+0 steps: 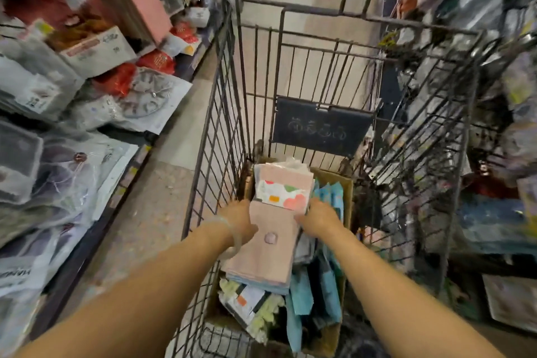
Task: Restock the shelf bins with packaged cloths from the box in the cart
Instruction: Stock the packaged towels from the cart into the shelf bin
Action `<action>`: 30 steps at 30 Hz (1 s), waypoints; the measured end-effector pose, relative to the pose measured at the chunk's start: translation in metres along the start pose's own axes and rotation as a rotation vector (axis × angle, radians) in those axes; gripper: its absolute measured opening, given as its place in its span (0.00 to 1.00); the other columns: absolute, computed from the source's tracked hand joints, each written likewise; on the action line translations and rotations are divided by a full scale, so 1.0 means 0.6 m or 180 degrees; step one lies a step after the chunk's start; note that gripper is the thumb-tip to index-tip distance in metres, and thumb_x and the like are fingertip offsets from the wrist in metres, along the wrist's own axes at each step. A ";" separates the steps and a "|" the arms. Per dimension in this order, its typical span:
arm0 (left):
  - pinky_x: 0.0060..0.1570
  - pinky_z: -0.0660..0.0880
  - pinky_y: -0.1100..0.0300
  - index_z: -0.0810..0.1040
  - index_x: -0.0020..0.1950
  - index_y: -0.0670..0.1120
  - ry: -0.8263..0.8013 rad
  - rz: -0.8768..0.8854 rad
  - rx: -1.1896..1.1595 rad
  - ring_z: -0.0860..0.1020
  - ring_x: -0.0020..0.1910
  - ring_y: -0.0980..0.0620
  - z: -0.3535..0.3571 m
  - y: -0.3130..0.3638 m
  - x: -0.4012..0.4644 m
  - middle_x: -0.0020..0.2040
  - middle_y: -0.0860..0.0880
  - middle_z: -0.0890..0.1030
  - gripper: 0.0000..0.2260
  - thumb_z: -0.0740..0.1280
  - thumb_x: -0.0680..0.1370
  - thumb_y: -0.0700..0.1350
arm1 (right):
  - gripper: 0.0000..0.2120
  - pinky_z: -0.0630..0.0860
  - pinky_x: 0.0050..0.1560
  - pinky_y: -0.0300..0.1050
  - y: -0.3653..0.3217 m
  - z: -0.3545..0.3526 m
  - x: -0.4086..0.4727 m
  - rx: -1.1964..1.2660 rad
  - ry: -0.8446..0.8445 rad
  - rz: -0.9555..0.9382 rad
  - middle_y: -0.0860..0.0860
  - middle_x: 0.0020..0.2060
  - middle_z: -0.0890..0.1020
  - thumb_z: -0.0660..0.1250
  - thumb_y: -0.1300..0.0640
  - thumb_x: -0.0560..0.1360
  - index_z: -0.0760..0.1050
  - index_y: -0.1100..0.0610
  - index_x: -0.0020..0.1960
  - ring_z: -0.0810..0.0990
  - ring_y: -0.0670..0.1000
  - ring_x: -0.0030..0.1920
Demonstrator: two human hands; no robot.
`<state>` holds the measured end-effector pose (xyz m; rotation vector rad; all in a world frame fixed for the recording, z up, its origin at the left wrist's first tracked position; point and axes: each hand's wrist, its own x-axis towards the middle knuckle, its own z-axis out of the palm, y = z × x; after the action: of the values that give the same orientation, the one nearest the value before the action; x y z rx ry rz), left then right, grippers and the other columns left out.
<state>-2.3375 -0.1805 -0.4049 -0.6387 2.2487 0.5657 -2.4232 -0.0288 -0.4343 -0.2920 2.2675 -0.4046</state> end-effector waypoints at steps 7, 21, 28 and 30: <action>0.57 0.71 0.58 0.71 0.66 0.43 -0.0073 -0.0054 -0.0567 0.75 0.62 0.44 0.014 0.003 0.054 0.64 0.44 0.76 0.17 0.62 0.78 0.43 | 0.25 0.77 0.52 0.49 0.013 0.036 0.068 0.0741 0.0461 0.0639 0.57 0.54 0.81 0.70 0.41 0.70 0.77 0.58 0.58 0.79 0.58 0.54; 0.62 0.72 0.51 0.66 0.70 0.45 -0.0466 -0.0167 -0.1528 0.75 0.60 0.46 0.026 -0.008 0.039 0.65 0.46 0.75 0.22 0.64 0.77 0.48 | 0.09 0.72 0.36 0.40 -0.017 0.033 0.058 0.1934 0.0545 0.0710 0.51 0.33 0.75 0.69 0.59 0.74 0.72 0.58 0.37 0.75 0.50 0.37; 0.59 0.74 0.51 0.71 0.60 0.46 0.0131 -0.0340 -0.2932 0.77 0.56 0.44 -0.013 -0.017 0.019 0.57 0.46 0.78 0.17 0.67 0.75 0.52 | 0.09 0.80 0.39 0.46 -0.009 -0.023 -0.015 0.3384 -0.0337 0.0218 0.53 0.48 0.82 0.62 0.60 0.79 0.72 0.54 0.58 0.82 0.52 0.44; 0.61 0.74 0.48 0.75 0.55 0.50 0.0029 -0.0208 -0.3413 0.79 0.54 0.46 -0.024 -0.021 0.011 0.56 0.47 0.81 0.09 0.67 0.77 0.48 | 0.10 0.80 0.42 0.47 -0.008 -0.030 -0.027 0.3568 -0.0514 0.0126 0.54 0.50 0.83 0.63 0.60 0.78 0.73 0.52 0.59 0.83 0.53 0.46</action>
<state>-2.3415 -0.2002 -0.4032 -1.1968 1.7782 1.7513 -2.4255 -0.0242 -0.4102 0.2914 1.5755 -1.4566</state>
